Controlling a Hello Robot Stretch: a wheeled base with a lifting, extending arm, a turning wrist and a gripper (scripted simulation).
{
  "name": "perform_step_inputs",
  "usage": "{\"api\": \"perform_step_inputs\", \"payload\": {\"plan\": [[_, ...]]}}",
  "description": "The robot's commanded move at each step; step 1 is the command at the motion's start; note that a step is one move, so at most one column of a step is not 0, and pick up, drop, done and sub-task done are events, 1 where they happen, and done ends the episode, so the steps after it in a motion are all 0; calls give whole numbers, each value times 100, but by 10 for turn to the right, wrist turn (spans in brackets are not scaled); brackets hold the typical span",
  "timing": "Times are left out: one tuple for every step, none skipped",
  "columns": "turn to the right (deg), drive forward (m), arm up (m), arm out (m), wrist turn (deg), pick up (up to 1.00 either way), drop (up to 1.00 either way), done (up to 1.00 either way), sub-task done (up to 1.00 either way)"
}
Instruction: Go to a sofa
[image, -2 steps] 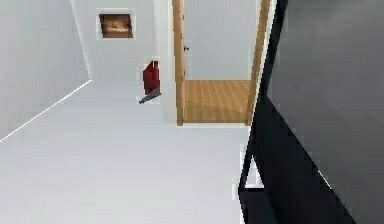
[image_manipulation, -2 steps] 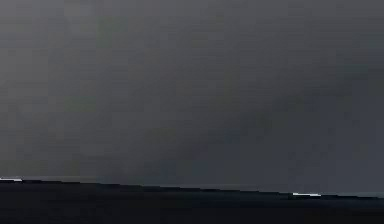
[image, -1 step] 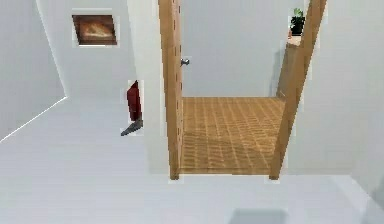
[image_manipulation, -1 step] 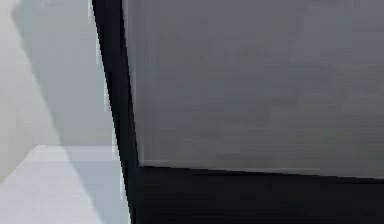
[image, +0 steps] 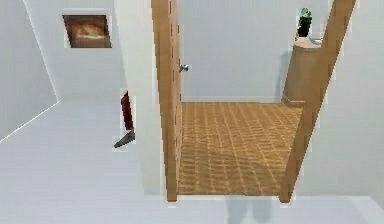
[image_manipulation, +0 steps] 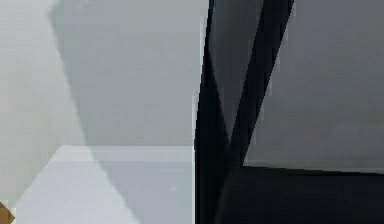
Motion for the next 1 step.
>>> {"api": "perform_step_inputs", "payload": {"plan": [[150,0,0,0,0,0,0,0,0]]}}
